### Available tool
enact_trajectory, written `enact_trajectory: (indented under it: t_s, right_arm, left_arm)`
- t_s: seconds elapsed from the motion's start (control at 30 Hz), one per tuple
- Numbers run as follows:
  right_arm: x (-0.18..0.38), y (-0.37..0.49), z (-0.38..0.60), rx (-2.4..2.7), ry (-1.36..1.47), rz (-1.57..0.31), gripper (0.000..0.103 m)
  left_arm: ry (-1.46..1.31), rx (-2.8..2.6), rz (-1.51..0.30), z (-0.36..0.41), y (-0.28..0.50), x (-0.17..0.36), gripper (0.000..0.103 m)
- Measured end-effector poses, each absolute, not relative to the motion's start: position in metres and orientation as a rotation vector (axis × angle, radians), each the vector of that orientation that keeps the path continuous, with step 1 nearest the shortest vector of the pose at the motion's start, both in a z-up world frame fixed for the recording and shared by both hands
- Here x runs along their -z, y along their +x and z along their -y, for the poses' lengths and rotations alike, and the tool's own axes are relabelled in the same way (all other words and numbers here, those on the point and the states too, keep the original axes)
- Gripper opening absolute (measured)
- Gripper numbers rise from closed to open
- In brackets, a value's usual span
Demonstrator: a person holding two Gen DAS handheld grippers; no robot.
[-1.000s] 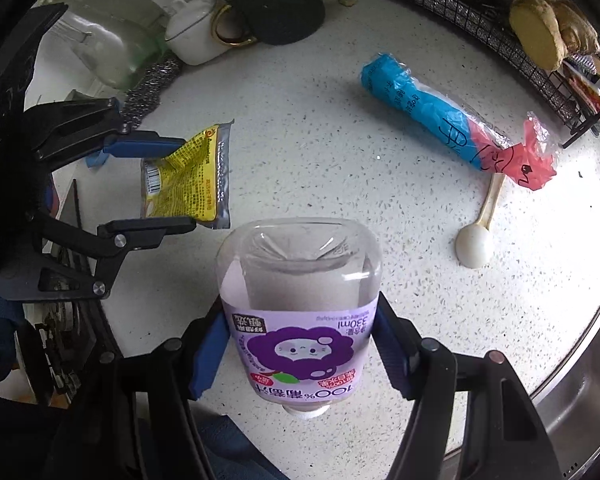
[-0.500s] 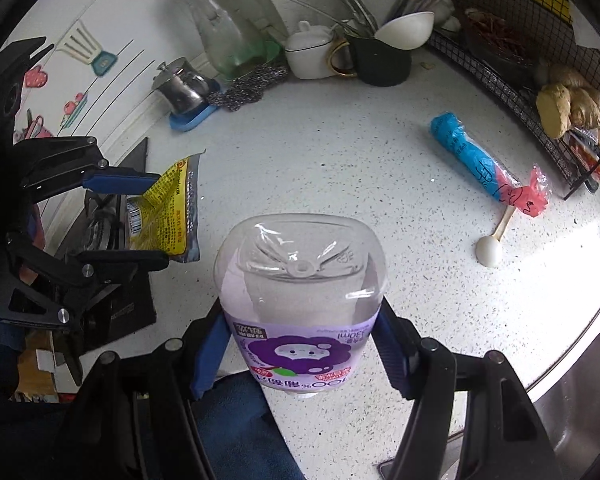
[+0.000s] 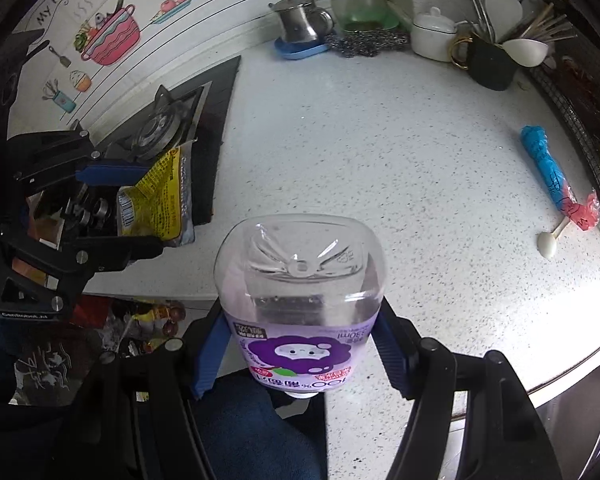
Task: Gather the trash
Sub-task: 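Carry the yellow packet and juice bottle down toward the red bin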
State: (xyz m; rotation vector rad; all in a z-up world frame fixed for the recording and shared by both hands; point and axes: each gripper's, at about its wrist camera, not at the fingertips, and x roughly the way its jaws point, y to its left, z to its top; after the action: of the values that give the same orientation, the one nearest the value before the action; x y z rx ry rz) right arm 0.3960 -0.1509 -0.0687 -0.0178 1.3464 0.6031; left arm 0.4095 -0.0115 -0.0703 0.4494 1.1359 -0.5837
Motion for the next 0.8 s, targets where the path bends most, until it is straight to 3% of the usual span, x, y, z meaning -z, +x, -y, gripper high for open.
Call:
enact_trajectory:
  t_s: [0.33,0.8]
  right_arm:
    - [0.076,0.317,0.073,-0.622,-0.069,-1.364,0.064]
    - [0.133,0.239,0.022,-0.553,-0.141,-1.465,0.064]
  left_arm:
    - [0.383,0.493,-1.104,-0.062,0.317,0.071,0.047]
    - [0.212,0.437,-1.206,-0.098,0.239,0.134,0.048]
